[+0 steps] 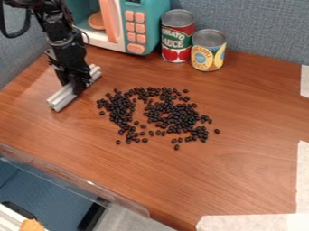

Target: Sweep into pile

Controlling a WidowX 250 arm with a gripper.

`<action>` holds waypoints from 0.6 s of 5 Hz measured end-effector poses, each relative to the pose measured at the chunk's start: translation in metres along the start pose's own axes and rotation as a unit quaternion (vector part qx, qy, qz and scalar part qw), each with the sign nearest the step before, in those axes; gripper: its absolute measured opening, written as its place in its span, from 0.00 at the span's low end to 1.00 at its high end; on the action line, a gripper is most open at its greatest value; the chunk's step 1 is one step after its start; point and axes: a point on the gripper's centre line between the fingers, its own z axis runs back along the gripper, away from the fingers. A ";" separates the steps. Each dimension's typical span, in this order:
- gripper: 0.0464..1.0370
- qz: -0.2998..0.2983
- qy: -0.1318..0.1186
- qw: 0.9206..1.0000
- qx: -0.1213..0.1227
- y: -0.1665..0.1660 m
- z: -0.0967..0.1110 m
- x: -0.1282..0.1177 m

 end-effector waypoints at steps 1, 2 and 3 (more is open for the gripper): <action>0.32 -0.018 0.001 1.000 -0.004 -0.029 0.000 0.005; 0.32 -0.017 0.006 1.000 -0.012 -0.057 0.001 0.005; 0.32 -0.005 0.014 1.000 -0.014 -0.081 0.000 0.009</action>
